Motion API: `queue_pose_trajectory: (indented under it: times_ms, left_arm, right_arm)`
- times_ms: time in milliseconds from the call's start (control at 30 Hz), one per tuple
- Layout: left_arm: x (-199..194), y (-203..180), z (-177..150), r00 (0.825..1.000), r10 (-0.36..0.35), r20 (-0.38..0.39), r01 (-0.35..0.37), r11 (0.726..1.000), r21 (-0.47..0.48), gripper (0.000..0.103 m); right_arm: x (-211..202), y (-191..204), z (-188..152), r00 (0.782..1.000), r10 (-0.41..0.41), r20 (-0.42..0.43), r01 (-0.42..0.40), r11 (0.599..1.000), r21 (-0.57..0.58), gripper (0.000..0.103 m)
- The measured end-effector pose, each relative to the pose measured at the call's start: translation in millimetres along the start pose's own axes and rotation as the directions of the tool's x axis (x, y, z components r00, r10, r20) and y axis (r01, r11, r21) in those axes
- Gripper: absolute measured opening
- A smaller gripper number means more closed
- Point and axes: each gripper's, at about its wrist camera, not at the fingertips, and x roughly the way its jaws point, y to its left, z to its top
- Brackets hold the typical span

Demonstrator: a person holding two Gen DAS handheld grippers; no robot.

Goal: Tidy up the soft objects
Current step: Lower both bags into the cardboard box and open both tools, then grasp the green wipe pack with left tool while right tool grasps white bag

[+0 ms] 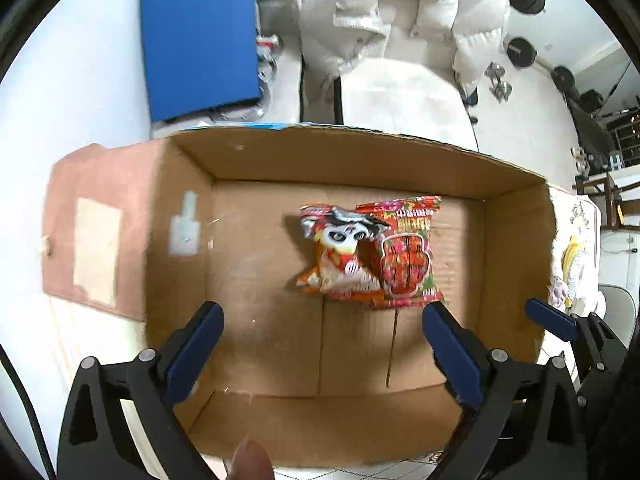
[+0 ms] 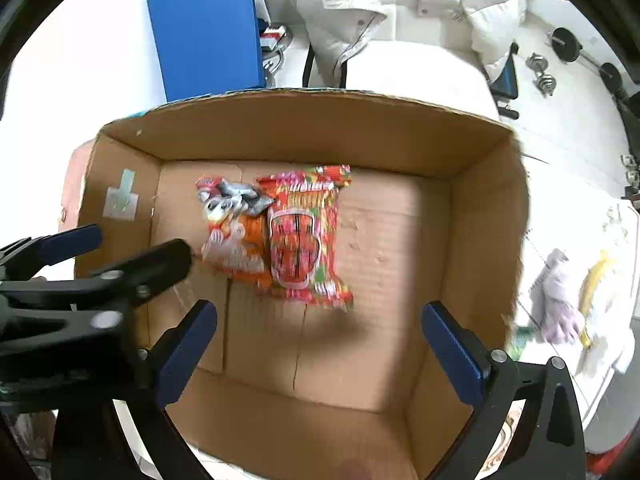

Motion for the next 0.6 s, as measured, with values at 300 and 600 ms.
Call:
queue_pose_trajectory:
  times_ms: [300,600]
  left_arm:
    - [-61,7,-58,0.985,0.06,0.161,-0.057,0.998,-0.026,0.103]
    - [-108,-2,-113,0.965,0.07,0.252,-0.069,0.998,-0.015,0.103]
  right_arm:
    - [-59,3,-65,0.993,-0.018,0.12,0.018,1.0,0.001,0.103]
    - [-111,12,-122,0.975,0.002,0.22,0.001,1.0,-0.016,0.103]
